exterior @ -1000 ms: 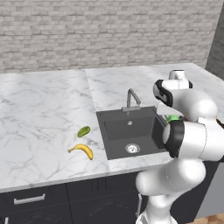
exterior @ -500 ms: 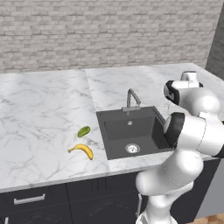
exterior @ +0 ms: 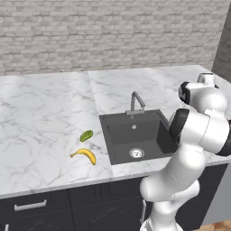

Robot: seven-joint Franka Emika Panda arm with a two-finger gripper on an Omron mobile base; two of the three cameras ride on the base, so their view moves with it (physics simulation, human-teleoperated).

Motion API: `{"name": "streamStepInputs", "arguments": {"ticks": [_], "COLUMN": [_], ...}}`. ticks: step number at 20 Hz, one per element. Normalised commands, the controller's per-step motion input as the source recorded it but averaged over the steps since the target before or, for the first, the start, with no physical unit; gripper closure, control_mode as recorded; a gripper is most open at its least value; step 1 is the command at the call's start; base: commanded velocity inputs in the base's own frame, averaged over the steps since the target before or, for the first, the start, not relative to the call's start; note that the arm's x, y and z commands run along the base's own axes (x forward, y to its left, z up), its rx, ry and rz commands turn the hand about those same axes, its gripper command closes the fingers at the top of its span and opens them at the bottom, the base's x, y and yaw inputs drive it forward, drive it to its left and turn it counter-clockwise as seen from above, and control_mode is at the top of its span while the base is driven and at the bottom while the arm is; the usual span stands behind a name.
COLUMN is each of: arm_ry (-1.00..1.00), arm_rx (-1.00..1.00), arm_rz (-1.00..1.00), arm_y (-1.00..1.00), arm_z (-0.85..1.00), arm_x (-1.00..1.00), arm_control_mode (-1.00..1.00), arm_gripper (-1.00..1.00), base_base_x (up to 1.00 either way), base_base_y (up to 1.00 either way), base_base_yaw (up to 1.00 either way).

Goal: There is a mixed pile of frozen fruits and vegetables on the counter. Locate all the frozen vegetables and place the items in a bowl on the counter. Take all the frozen fruits and defrost them in a running sink.

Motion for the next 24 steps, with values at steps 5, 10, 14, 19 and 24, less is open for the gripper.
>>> {"name": "streamStepInputs", "arguments": {"ticks": [5, 10, 14, 19, 24], "arm_ry": [-0.04, -0.05, -0.03, -0.02, -0.04], "arm_rx": [0.00, 0.00, 0.00, 0.00, -0.06], "arm_rz": [-0.01, -0.01, -0.02, 0.00, -0.01], "arm_y": [-0.37, -0.39, -0.36, -0.19, -0.02], "arm_z": [-0.02, -0.08, -0.12, -0.13, -0.25], "arm_x": [0.17, 0.15, 0.19, 0.16, 0.01], "arm_control_mode": [-1.00, -1.00, -1.00, -1.00, -1.00], "arm_gripper": [1.00, 1.00, 1.00, 1.00, 1.00], "base_base_x": [0.00, 0.00, 0.00, 0.00, 0.00], "base_base_y": [0.00, 0.00, 0.00, 0.00, 0.00], "base_base_yaw": [0.00, 0.00, 0.00, 0.00, 0.00]}}
